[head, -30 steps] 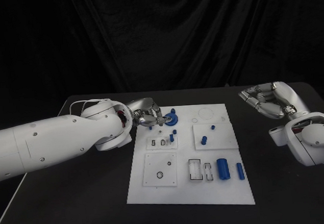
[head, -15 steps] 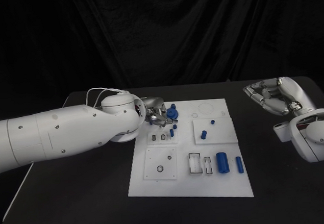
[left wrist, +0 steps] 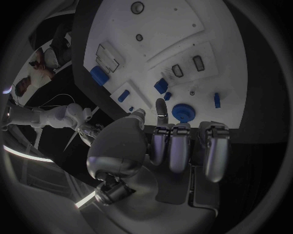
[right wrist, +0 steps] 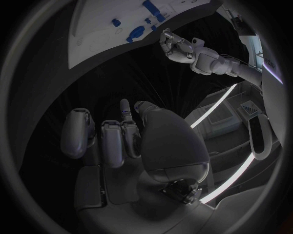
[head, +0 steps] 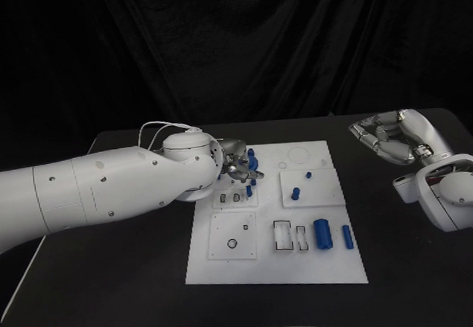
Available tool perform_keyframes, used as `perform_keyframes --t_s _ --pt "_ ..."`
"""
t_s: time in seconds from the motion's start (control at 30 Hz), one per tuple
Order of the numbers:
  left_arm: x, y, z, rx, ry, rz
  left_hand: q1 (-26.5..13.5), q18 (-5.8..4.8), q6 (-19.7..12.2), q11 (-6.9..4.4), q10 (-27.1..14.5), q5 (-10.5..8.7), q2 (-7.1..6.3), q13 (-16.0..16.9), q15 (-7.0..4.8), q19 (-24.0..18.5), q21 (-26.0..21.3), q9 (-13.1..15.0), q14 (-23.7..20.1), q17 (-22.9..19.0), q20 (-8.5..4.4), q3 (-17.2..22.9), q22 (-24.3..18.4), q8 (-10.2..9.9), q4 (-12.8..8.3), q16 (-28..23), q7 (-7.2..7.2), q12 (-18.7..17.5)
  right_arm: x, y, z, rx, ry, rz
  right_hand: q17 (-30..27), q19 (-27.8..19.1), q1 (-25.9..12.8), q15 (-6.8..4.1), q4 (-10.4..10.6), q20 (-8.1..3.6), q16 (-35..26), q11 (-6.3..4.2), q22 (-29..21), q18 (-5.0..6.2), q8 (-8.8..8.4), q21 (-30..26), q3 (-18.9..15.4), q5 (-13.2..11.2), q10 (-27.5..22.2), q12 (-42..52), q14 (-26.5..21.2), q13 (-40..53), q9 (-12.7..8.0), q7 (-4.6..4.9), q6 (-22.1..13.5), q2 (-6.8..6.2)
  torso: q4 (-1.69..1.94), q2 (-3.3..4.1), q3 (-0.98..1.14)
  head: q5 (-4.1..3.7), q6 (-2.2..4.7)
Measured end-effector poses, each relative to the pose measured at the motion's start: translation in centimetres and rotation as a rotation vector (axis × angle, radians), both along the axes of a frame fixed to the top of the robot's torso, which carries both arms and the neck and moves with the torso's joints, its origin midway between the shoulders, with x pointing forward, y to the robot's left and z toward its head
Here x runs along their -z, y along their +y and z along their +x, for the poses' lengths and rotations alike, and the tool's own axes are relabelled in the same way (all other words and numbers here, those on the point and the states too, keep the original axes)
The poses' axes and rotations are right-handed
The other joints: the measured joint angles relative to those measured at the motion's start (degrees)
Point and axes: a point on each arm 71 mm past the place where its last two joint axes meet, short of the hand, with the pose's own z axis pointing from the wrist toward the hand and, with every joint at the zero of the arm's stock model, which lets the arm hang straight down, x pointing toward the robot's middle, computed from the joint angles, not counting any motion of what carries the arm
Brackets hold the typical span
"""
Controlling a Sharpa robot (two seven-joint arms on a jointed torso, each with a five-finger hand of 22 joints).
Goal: Assemble the parts on the task board
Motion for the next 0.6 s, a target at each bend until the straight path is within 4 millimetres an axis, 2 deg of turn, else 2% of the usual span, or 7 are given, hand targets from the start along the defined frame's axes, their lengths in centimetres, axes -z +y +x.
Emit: perform_keyframes --t_s 0.2,0.3,0.6 --pt "0.14 -0.10 0.17 -0.003 0.002 0.008 0.37 0.00 1.18 -0.25 -0.17 0.29 0.35 0.00 -0.40 0.00 0.00 0.43 -0.01 0.00 -0.42 -0.07 0.00 -0.68 -0.07 0.00 -0.21 0.00 0.05 0.08 0.01 -0.002 0.002 -0.001 0.00 0.00 0.00 0.00 0.00 0.00 0.00 0.00 0.00 0.00 0.00 0.00 0.00 0.00 0.00 0.00 0.00 0.00 0.00 0.00 0.00 0.00 0.04 0.05 -0.07 -0.12 -0.48" --pt "0.25 -0.02 0.22 -0.007 0.004 0.012 0.77 0.00 1.61 -0.46 0.03 0.29 0.25 0.00 -0.40 0.00 0.00 0.56 -0.01 0.00 -0.42 -0.07 0.00 -1.04 -0.07 0.00 -0.23 0.00 0.11 0.17 0.06 -0.004 0.003 -0.002 0.00 0.00 0.00 0.00 0.00 0.00 0.00 0.00 0.00 0.00 0.00 0.00 0.00 0.00 0.00 0.00 0.00 -0.01 0.00 0.00 0.00 0.00 0.02 0.05 -0.12 0.06 -0.74" --pt "0.70 0.29 0.33 -0.021 0.015 0.027 0.84 0.00 1.80 -0.46 0.03 0.50 0.33 0.00 -0.40 0.00 0.00 0.74 -0.01 -0.01 -0.41 -0.06 -0.01 -1.26 -0.07 0.00 -0.42 0.00 0.39 0.32 0.08 -0.008 0.009 -0.003 0.00 0.00 0.00 0.00 0.00 0.00 0.00 0.00 -0.01 0.00 0.00 0.00 0.00 0.00 0.00 0.00 0.00 -0.01 0.00 0.00 0.00 0.00 -0.01 0.03 -0.13 0.20 -1.76"
